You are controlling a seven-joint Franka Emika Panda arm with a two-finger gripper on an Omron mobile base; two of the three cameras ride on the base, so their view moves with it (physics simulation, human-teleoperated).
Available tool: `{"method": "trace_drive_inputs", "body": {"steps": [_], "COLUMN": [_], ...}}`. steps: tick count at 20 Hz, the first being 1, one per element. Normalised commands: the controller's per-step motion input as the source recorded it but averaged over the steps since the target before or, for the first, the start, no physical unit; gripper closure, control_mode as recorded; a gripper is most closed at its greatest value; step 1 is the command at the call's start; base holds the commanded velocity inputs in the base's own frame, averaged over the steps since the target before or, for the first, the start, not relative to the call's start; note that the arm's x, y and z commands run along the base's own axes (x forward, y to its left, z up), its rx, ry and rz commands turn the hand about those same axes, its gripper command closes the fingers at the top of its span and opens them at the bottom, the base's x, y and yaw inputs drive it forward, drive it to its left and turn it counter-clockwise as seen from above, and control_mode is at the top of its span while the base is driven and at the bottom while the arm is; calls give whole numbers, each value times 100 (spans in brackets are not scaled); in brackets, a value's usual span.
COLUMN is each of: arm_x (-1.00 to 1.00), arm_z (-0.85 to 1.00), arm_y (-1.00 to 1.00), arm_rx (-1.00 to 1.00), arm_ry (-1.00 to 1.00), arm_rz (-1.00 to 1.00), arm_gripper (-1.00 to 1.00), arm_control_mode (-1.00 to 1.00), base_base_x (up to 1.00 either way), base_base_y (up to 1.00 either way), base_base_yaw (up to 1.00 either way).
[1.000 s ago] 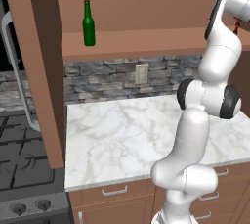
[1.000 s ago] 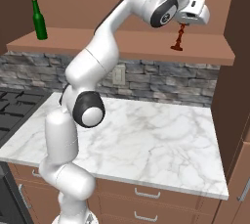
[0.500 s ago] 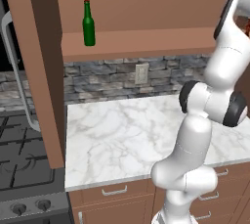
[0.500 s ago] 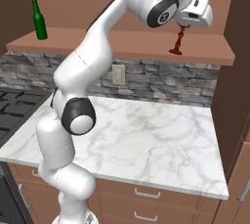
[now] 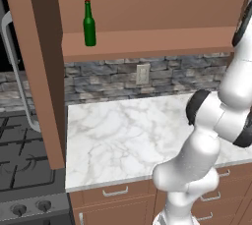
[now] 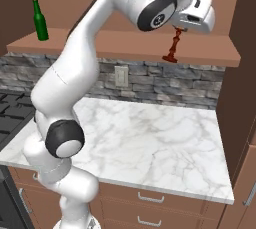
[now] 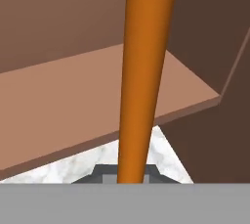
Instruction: Get the candle and the beer from the cabinet and move them to the dining counter.
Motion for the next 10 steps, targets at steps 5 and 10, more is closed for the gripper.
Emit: {"method": "trace_drive_inputs", "body": {"steps": [5,10], "arm_x": [-100,-86], "arm_z": [-11,-26], "arm_y": [74,81], "arm_rx": [-5,-8], "arm_ry": [-14,-15], "arm_rz": [3,3], "arm_gripper": [100,100], "arm_control_mode": [-100,-100], "base_base_x": [0,0], "base_base_y": [0,0], "base_base_yaw": [0,0]}}
